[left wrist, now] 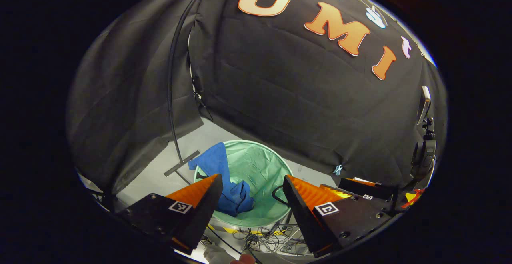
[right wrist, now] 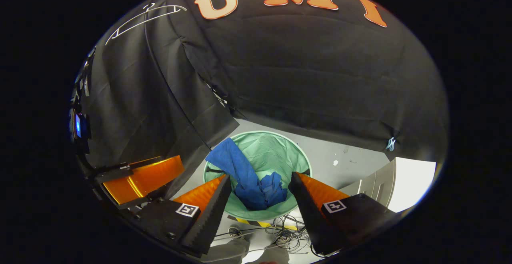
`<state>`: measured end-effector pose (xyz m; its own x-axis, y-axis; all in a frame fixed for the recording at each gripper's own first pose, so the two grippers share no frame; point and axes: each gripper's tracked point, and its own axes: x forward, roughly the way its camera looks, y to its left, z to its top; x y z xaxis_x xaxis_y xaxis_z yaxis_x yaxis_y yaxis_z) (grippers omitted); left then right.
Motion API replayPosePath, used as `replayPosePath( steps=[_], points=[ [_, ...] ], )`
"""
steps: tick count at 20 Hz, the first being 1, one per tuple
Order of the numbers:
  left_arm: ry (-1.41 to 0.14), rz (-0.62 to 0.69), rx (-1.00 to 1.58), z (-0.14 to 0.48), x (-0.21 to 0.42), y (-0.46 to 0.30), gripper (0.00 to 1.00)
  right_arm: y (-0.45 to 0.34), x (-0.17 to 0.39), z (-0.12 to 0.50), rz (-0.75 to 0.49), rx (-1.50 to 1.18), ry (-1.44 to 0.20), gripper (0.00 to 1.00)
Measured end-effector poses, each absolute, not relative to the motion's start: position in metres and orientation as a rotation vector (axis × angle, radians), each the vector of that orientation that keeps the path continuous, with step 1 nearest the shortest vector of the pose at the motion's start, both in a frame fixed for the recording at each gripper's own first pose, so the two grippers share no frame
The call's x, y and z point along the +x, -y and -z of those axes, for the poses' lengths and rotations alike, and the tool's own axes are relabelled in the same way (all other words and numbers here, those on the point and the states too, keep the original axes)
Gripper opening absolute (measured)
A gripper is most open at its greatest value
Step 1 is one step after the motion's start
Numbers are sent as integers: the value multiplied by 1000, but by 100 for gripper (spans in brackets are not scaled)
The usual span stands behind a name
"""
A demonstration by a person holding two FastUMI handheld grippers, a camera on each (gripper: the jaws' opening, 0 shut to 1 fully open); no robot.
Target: Grasp the clothes on the hanger with both hands and then place them into the laundry hamper below.
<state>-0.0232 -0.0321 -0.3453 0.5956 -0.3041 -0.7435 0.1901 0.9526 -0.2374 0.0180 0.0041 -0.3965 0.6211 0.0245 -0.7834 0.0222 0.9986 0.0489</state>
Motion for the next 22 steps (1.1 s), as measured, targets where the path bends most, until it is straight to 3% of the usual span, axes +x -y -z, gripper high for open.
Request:
replayPosePath(
  steps=[6, 14, 19, 21, 22],
  points=[
    [-818, 250, -111, 312, -14, 17, 97, -5, 29, 361, -5, 55, -827, 98],
    [-425, 170, -58, 144, 33, -5, 96, 3, 73, 206, -5, -15, -464, 97],
    [-263, 146, -83, 55, 40, -19, 95, 4, 75, 116, -20, 9, -288, 97],
    [-212, 126, -70, 28, 43, -24, 99, 0, 75, 80, -29, 37, -224, 97],
    [-184, 120, -66, 17, 42, -24, 95, 1, 76, 65, -36, 45, -199, 97]
  ],
)
